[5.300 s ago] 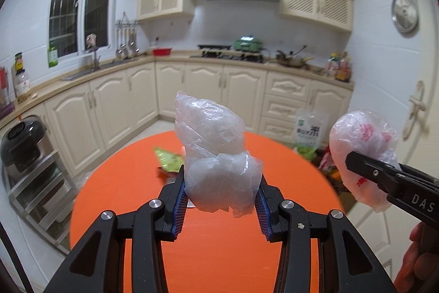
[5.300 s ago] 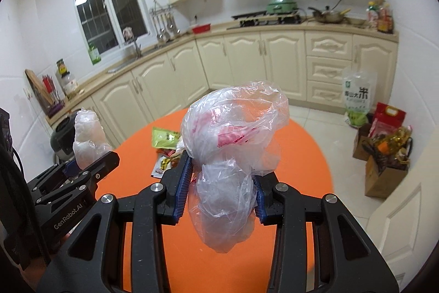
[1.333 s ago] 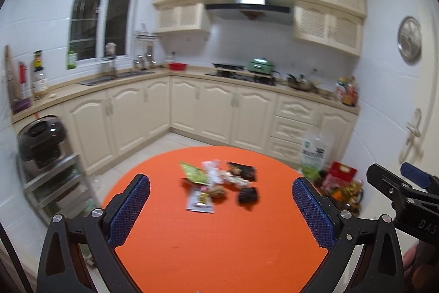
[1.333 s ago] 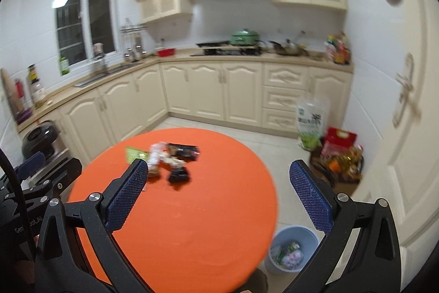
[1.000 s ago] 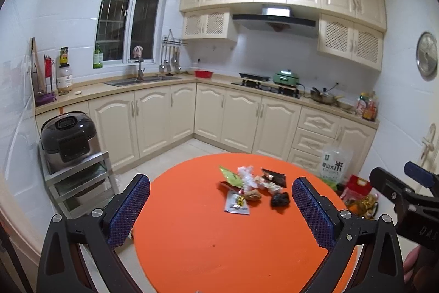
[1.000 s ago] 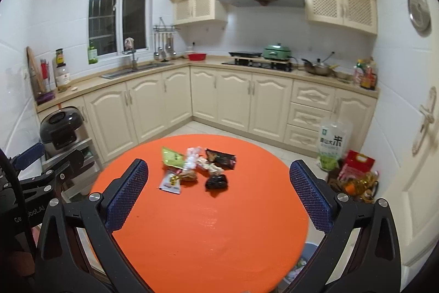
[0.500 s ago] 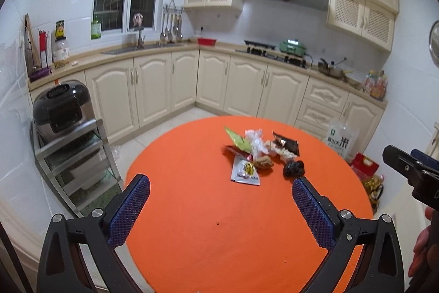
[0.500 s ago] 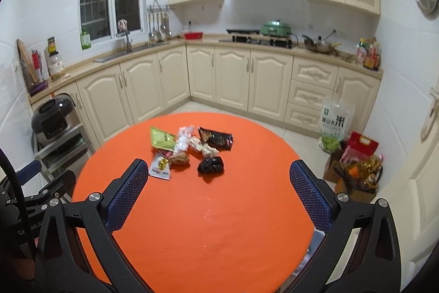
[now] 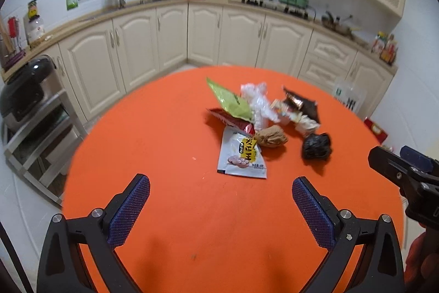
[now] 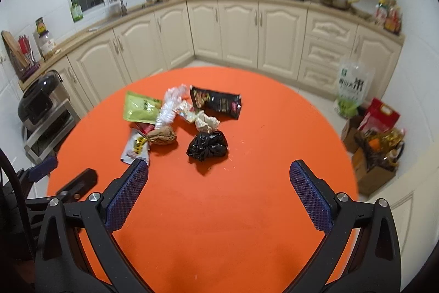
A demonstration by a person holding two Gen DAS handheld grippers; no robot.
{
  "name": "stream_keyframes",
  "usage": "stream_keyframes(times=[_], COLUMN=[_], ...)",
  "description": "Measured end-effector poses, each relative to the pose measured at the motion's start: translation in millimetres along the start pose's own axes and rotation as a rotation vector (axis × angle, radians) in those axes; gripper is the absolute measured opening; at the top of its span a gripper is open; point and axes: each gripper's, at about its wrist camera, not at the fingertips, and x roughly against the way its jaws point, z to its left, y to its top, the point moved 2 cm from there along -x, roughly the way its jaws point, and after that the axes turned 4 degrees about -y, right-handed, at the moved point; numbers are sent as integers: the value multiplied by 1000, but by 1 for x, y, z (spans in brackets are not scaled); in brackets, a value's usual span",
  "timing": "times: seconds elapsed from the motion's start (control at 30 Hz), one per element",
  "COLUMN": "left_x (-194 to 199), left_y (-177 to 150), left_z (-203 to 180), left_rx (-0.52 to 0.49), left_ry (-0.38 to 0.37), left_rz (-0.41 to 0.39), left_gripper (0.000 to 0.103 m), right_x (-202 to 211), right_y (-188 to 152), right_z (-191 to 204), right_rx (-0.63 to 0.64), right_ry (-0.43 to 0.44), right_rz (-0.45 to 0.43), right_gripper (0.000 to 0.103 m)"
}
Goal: Collect trash
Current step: 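Grasp the white snack packet with the left gripper while the right gripper grasps the black bag, then carry the packet and black bag over the blue bin and open both grippers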
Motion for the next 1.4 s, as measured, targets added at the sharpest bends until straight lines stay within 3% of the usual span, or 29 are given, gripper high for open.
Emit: stream_keyframes(times=[0.17,0.33,0.57,0.63,0.67,0.7,0.77,0.87,0.9,1.0,1.23,1.4], left_x=[-62,-118,-156,-164,-167,-169,-175,-187,-190,-193,-177,-129], left_y=[53,90,127,140,144,149,158,175,180,177,156,113], left_z=[-3,-5,-13,-13,-14,-14,-9,4,7,17,32,34], left_rx=[0,0,-45,-51,-56,-59,-43,-7,3,24,63,50], left_ry=[3,23,63,52,45,38,24,-5,-9,-43,-76,-83], left_rz=[72,139,109,103,99,92,84,75,72,71,42,2], left_gripper=[100,92,80,73,64,51,44,35,27,13,11,11], right_x=[-39,-66,-94,-101,-103,-104,-110,-104,-103,-100,-77,-51], right_y=[5,9,12,12,12,11,8,5,5,3,-4,-8], right_z=[-2,-1,10,12,13,14,19,18,16,12,3,-8], right_rx=[6,13,37,31,31,30,70,72,60,39,15,-10], right_ry=[10,21,47,67,75,84,52,48,55,67,92,102], right_rz=[55,92,128,136,139,142,159,136,131,127,96,63], right_gripper=[103,101,95,90,85,73,54,47,45,42,42,42])
